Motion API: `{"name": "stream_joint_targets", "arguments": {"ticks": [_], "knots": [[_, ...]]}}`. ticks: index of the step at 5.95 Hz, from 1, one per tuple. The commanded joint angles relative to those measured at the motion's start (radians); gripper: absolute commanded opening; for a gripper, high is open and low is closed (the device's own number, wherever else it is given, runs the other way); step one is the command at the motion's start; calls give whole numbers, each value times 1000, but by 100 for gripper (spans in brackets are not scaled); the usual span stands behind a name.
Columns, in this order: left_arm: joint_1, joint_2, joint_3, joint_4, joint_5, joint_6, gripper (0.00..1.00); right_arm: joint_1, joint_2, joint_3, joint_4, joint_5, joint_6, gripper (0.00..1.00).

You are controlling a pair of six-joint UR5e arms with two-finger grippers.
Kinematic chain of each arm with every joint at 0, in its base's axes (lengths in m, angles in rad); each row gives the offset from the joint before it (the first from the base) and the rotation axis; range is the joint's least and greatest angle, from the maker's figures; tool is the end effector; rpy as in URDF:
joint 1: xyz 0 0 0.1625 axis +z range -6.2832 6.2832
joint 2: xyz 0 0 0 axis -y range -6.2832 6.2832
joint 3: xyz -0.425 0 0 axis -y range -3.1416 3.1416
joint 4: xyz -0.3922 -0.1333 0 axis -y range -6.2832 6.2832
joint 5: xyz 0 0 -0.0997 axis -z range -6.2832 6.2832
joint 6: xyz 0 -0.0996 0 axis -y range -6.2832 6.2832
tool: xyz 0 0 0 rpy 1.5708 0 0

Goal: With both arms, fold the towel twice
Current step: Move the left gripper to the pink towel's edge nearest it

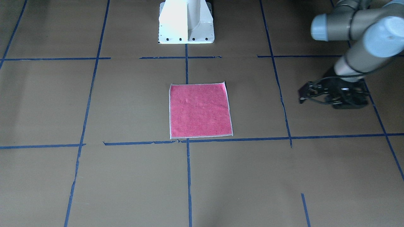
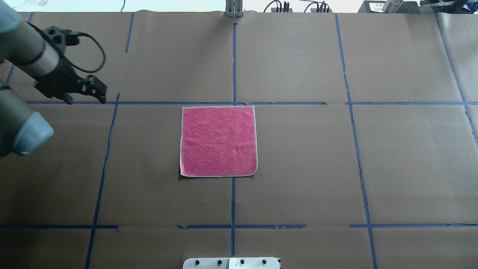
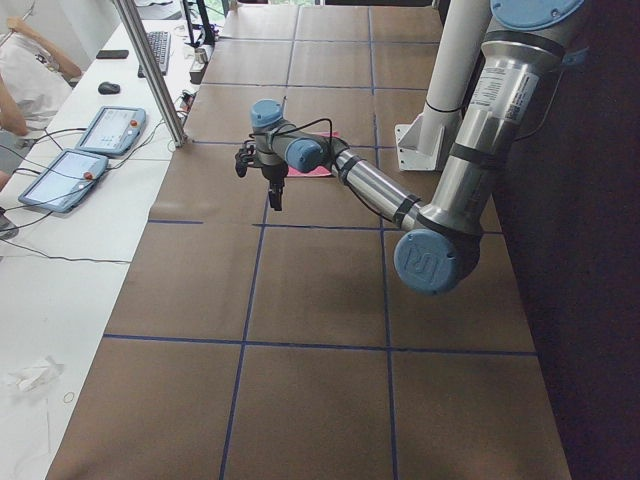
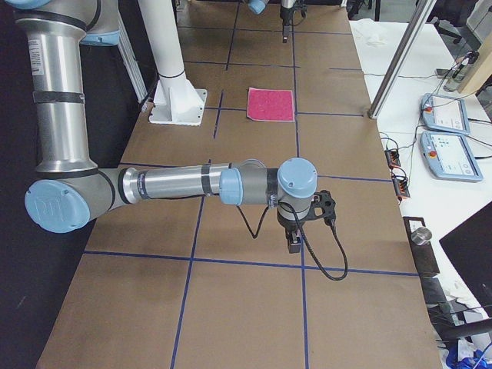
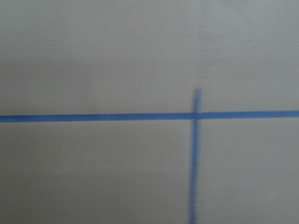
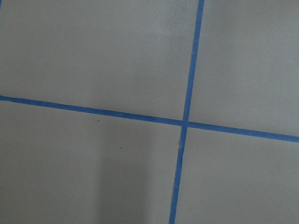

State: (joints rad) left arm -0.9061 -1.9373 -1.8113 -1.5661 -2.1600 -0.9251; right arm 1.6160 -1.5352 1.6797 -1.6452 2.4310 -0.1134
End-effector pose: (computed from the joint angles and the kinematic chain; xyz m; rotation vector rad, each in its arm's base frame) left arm 0.3109 -0.5231 0.3473 0.0018 0.8162 -0.0684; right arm 0.0807 -0.5041 0.5886 0.1337 -0.8522 -0.0941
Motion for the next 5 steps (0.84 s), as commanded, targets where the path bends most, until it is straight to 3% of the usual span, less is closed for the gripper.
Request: {"name": "stream_joint_targets", "arguments": {"ticks": [1, 2, 3, 4, 5], "knots": [[216, -83, -6, -5, 198, -316, 100, -22, 1, 14, 4, 46, 47, 100], [273, -94, -3, -6, 216, -425, 100, -68, 4, 52, 4, 45, 81, 100], [277, -91, -6, -14, 180, -580, 100, -124, 9, 98, 2, 48, 244, 100], [318, -81, 12, -111, 195, -666, 100, -201, 9, 189, 4, 48, 356, 100], [358, -97, 9, -120, 235, -687, 100, -265, 16, 246, 4, 45, 474, 100]]}}
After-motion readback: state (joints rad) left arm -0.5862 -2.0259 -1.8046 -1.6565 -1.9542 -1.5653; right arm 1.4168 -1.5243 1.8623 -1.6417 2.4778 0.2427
